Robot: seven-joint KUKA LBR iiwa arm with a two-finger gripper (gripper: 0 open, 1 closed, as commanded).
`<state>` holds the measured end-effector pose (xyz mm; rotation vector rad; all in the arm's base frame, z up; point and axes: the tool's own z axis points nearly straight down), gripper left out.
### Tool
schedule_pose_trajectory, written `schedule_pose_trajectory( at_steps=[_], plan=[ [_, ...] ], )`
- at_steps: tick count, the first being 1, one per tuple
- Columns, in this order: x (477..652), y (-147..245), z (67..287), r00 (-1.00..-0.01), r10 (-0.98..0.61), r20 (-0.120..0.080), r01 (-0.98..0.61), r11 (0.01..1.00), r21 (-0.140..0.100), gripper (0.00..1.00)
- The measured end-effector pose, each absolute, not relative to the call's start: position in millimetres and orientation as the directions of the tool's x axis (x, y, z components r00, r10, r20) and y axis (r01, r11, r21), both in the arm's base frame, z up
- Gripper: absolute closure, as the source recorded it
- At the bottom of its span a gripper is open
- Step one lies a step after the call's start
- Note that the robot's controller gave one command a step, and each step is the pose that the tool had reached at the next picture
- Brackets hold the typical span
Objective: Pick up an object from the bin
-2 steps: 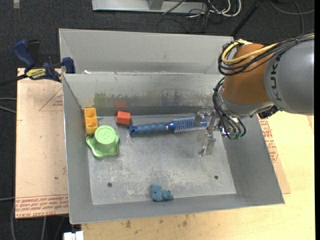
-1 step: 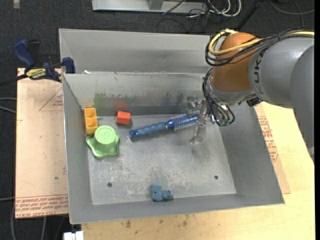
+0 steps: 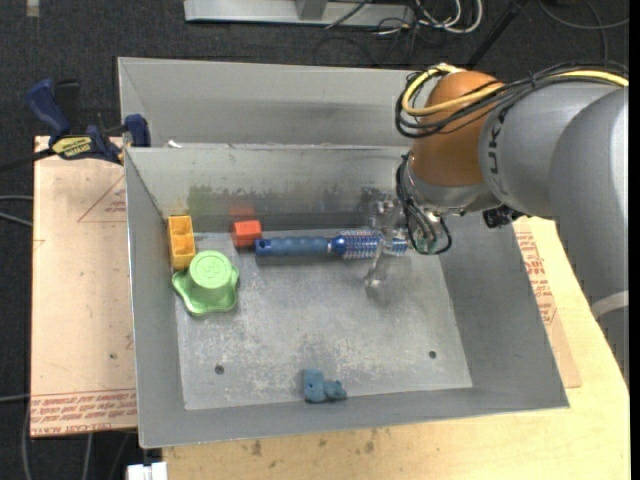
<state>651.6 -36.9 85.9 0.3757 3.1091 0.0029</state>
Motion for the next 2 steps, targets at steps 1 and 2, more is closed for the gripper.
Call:
schedule_pose_trajectory(
  at_steps=[1, 2],
  plan=[
    [651.1, -37.1, 86.1, -0.971, 0.237, -0.007, 0.237, 0.971, 0.001, 1.00],
    [651.5, -36.5, 86.7, -0.971, 0.237, -0.007, 0.237, 0.971, 0.002, 0.00]
  ],
)
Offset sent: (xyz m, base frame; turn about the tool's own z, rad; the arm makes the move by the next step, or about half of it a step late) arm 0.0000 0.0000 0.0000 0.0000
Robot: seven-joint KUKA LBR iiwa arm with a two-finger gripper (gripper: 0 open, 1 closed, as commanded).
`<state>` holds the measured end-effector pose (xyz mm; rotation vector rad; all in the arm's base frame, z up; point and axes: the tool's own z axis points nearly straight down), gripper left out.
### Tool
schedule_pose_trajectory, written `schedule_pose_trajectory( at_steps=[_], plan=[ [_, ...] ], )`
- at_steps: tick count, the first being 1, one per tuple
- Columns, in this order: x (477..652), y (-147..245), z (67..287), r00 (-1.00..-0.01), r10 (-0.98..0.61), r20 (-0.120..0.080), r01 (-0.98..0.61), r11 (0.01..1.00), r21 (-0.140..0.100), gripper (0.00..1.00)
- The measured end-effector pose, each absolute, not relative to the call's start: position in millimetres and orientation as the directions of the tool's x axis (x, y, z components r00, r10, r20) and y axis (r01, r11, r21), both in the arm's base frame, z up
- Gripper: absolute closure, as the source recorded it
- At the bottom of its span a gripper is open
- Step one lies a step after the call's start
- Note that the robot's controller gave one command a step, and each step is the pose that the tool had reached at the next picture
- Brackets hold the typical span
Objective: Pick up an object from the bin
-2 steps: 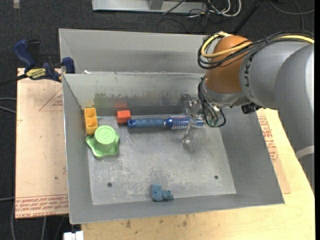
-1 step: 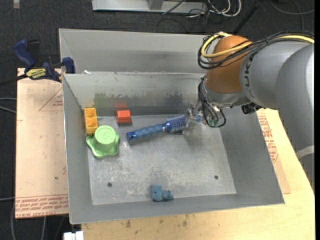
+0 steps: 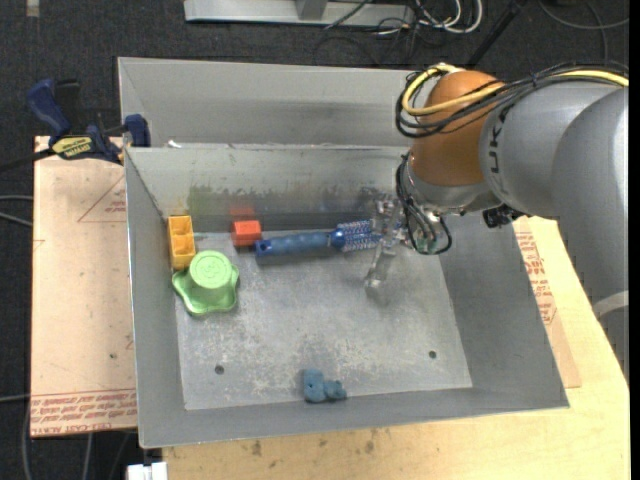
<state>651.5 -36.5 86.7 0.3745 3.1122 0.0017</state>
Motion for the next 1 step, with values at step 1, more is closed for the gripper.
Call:
schedule_pose_trajectory(
  at_steps=[1],
  plan=[
    [660.0, 21.1, 75.1, -0.957, 0.290, -0.005, 0.290, 0.957, 0.001, 0.00]
  ],
)
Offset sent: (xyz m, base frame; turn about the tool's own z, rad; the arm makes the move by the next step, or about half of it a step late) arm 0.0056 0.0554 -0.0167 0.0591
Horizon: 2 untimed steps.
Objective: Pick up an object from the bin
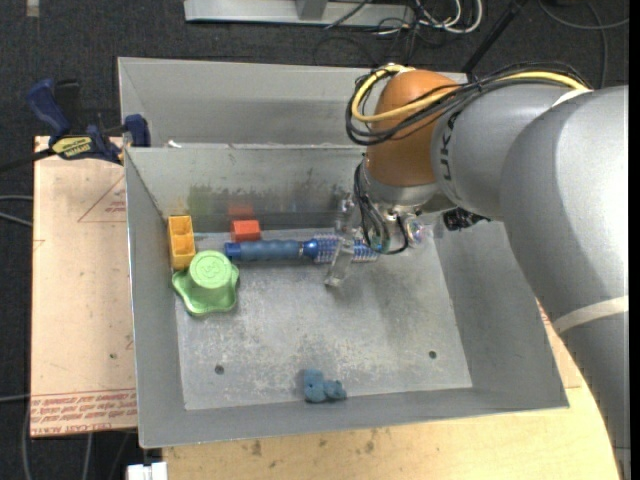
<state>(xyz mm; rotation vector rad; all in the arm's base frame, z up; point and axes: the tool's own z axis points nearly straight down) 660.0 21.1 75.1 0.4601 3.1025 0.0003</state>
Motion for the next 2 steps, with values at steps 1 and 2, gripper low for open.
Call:
schedule_pose_trajectory(
  at_steps=[1, 2],
  plan=[
    [656.9, 20, 69, -0.957, 0.290, 0.001, 0.290, 0.957, -0.001, 1.00],
    [653.6, 10, 218, -0.950, 0.311, -0.009, 0.311, 0.950, 0.003, 1.00]
  ],
)
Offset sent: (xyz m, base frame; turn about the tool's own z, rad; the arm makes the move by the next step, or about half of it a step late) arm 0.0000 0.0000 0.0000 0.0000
